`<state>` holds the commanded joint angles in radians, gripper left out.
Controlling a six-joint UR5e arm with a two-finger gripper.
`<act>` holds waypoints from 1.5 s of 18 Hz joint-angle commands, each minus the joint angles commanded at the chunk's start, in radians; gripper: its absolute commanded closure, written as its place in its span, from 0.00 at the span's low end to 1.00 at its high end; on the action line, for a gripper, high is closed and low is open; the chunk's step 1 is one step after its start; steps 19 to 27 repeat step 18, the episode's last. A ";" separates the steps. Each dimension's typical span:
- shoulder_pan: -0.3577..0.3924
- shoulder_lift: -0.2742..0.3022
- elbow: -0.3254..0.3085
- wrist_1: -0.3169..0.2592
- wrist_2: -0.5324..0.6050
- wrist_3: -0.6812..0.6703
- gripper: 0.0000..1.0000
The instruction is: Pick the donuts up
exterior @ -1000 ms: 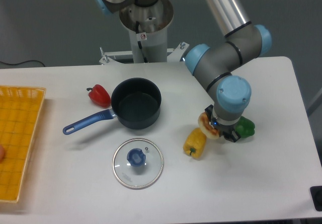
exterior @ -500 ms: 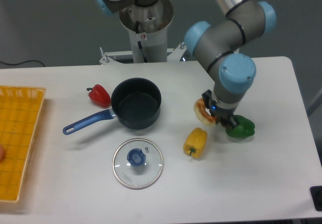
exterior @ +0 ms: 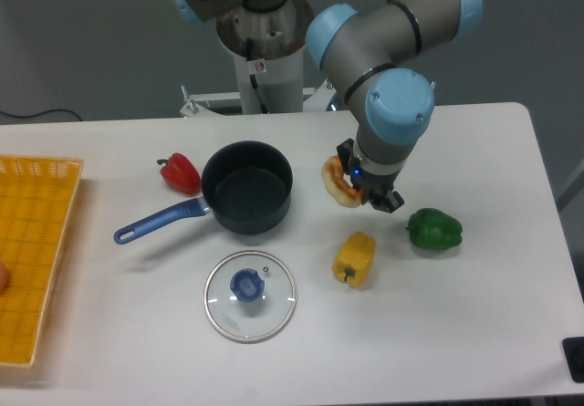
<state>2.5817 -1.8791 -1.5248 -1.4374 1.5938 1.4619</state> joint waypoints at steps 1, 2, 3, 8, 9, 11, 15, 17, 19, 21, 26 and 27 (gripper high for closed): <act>-0.002 -0.002 0.000 0.000 0.000 0.000 0.70; 0.000 0.000 0.000 0.000 0.000 0.000 0.70; 0.000 0.000 0.000 0.000 0.000 0.000 0.70; 0.000 0.000 0.002 0.003 -0.002 0.000 0.69; 0.000 0.000 0.002 0.003 -0.002 0.000 0.69; 0.000 0.000 0.002 0.002 -0.002 0.000 0.69; -0.002 -0.002 0.002 0.003 -0.002 0.000 0.67; 0.000 -0.002 0.002 0.002 -0.002 0.000 0.67; 0.000 -0.002 0.002 0.000 -0.002 0.000 0.67; 0.000 -0.002 0.002 0.000 -0.002 0.000 0.67; 0.000 -0.002 0.002 0.000 -0.002 0.000 0.67; 0.000 -0.002 0.002 0.000 -0.002 0.000 0.67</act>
